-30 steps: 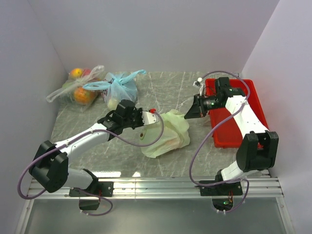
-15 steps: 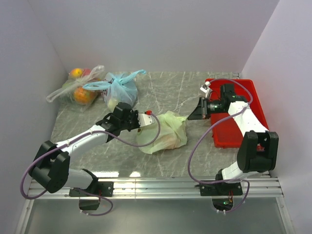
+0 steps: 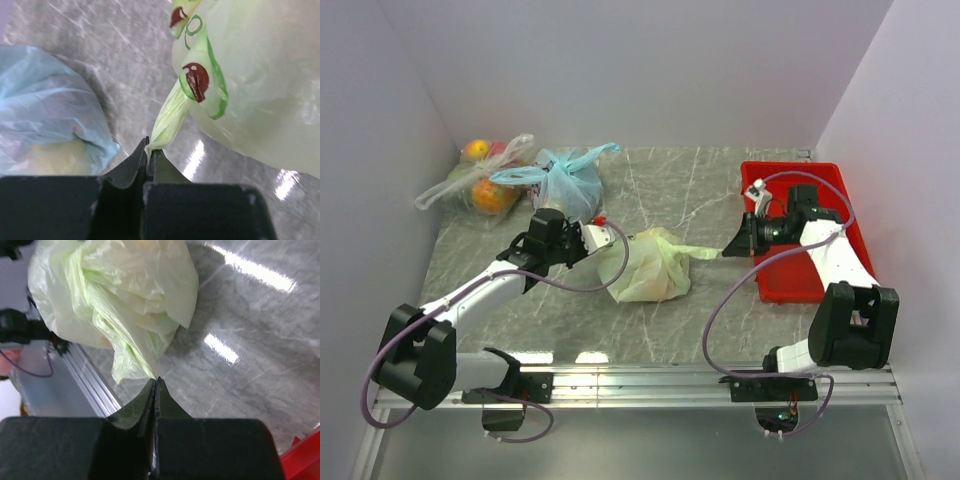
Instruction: Place the fake fruits into the plastic bag and tie a complex knot
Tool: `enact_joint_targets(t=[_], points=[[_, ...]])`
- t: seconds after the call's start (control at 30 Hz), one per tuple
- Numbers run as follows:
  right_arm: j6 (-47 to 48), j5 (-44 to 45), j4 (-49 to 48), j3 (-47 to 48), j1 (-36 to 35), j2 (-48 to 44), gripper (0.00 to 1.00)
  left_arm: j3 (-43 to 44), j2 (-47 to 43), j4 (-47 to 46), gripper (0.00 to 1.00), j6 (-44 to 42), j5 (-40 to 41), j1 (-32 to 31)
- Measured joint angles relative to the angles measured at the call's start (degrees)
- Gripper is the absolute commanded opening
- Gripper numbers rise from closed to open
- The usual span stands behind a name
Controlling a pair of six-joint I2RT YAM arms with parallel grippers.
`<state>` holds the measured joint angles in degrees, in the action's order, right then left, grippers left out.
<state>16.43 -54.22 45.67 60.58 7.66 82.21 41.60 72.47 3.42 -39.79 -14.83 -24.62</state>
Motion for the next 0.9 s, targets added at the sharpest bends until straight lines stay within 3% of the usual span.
enact_joint_targets(t=[0.2,0.23,0.3,0.33,0.37,0.4,0.53,0.6,0.8,0.9], points=[[8.6,3.8,2.4,-3.4,-7.3,-0.7,0.01,-0.2,-2.2,7.5,0.01,-1.9,-5.0,2.6],[10.0,4.7,3.1,-3.3,-8.9,-0.7,0.06,-0.2,-3.0,9.7,0.11,-3.1,-6.2,3.1],[12.3,6.9,4.9,-2.9,-12.1,-0.7,0.41,-0.2,-3.9,12.5,0.26,-4.5,-7.9,3.6],[13.6,8.2,6.3,-2.3,-13.4,-0.6,0.54,0.0,-4.3,14.4,0.43,-5.4,-8.7,3.8],[15.0,9.1,7.7,-1.3,-14.3,-0.6,0.88,0.6,-4.4,16.3,0.49,-6.1,-9.4,4.0],[16.0,10.1,9.2,0.1,-14.8,-0.5,0.92,1.4,-4.5,18.3,0.55,-6.6,-9.9,4.0],[19.2,13.1,14.0,9.3,-15.5,1.0,0.93,5.2,-4.4,23.2,0.77,-7.6,-11.5,4.0],[19.3,14.6,14.4,14.1,-16.5,2.1,0.95,6.9,-4.3,24.3,0.79,-7.4,-11.9,4.0],[19.3,19.8,14.2,20.5,-24.3,6.0,0.96,8.7,-1.5,24.5,0.81,-7.3,-11.2,4.0],[19.9,21.8,14.4,20.3,-27.5,9.8,0.96,10.8,2.1,25.0,0.72,-7.7,-10.7,4.0]])
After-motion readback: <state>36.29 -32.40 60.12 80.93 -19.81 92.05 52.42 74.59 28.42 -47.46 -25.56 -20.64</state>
